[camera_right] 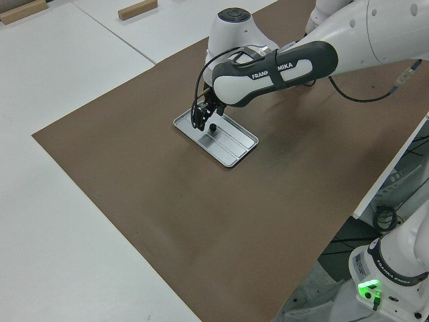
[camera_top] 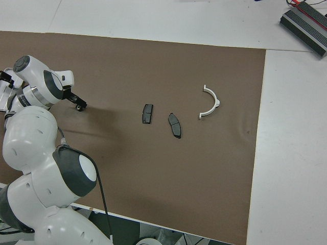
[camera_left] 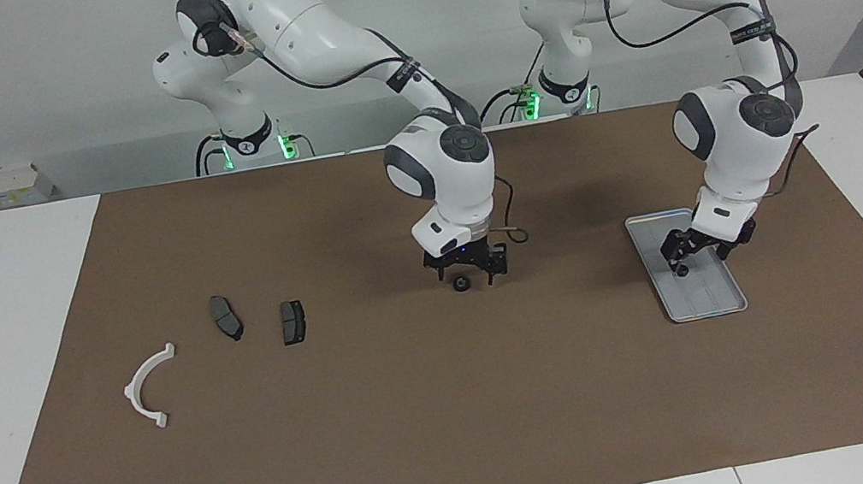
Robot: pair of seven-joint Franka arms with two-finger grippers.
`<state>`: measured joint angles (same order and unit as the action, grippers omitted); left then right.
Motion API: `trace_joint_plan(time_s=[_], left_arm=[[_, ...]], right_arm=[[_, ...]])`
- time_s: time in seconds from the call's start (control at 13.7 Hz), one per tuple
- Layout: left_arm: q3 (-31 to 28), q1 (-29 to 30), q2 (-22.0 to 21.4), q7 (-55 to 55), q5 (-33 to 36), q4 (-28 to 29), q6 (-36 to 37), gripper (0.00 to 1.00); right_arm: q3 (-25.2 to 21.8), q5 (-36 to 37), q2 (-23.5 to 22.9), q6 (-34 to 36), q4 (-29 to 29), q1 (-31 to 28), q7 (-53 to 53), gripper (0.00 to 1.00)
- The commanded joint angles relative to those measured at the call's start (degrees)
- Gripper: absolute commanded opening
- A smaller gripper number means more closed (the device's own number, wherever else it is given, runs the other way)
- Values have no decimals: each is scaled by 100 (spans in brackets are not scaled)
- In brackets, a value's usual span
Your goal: Place bearing gear from tray to pile
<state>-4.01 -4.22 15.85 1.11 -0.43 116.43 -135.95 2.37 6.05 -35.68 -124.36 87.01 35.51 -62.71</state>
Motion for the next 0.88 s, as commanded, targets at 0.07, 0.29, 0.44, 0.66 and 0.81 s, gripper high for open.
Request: trace_joint_plan(time_s=[0.07, 0.29, 0.44, 0.66, 0.81], left_arm=[[67, 53, -46, 188, -177, 240, -116, 93], [76, 44, -38, 284, -177, 249, -134, 92], [76, 44, -38, 303, -177, 319, -168, 91], [76, 44, -38, 311, -194, 319, -212, 91], [76, 44, -11, 311, -229, 319, -318, 90]], right_arm=[[53, -234, -27, -78, 26, -79, -372, 93], [44, -455, 60, -53, 306, -9, -391, 93], [44, -438, 87, -140, 465, 0, -382, 93], [53, -438, 131, -123, 518, 0, -373, 92], [53, -429, 122, -79, 501, 0, -373, 79]])
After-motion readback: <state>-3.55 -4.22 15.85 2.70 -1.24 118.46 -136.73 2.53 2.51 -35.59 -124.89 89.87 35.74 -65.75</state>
